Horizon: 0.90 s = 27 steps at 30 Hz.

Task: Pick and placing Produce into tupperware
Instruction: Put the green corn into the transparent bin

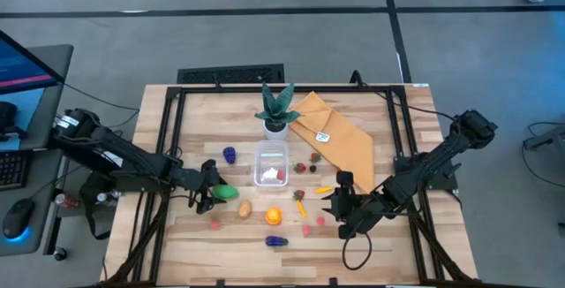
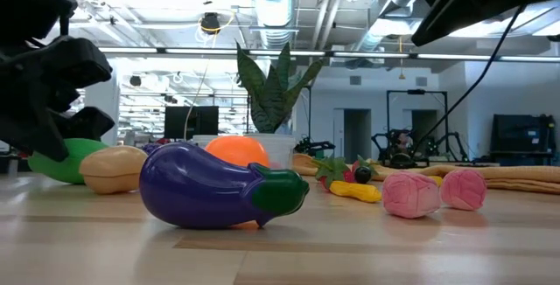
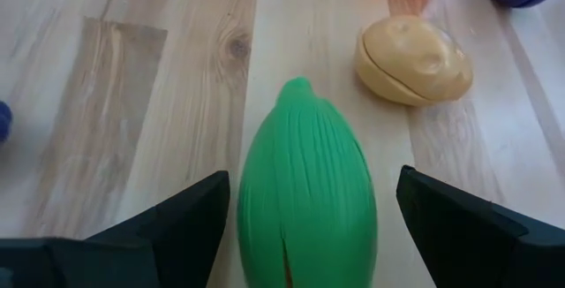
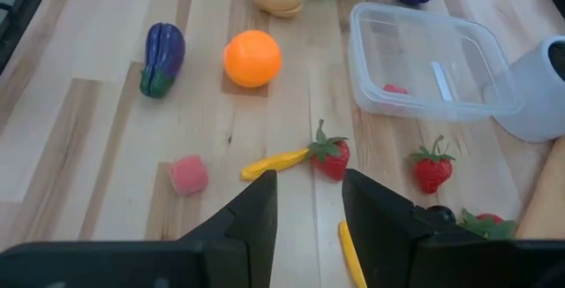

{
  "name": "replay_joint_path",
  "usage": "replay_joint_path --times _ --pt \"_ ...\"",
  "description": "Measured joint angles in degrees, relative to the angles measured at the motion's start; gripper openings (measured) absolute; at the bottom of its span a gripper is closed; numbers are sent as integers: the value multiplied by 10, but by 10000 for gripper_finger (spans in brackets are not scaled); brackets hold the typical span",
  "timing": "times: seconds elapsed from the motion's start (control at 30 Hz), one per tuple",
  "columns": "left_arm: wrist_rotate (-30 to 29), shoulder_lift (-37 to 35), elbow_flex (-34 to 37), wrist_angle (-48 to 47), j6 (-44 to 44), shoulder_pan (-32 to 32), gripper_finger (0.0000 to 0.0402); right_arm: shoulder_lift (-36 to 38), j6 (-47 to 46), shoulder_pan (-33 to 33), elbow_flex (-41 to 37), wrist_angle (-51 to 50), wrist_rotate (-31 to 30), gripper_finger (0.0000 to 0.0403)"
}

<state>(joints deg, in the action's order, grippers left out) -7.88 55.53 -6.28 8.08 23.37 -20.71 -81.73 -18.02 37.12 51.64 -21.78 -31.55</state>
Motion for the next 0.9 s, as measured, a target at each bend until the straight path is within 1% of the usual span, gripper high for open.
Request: replay_joint_path --times 0.17,0.37,0.5,0.9 --pt "0 0 0 0 -26 -5 311 0 0 0 0 0 0 123" --pt "-2 0 0 -1 -28 -20 297 0 0 0 0 0 0 123" --pt "-15 0 0 -6 -28 -26 291 0 0 0 0 0 0 123" --pt "-28 0 1 -18 -28 -27 291 0 0 0 0 0 0 123"
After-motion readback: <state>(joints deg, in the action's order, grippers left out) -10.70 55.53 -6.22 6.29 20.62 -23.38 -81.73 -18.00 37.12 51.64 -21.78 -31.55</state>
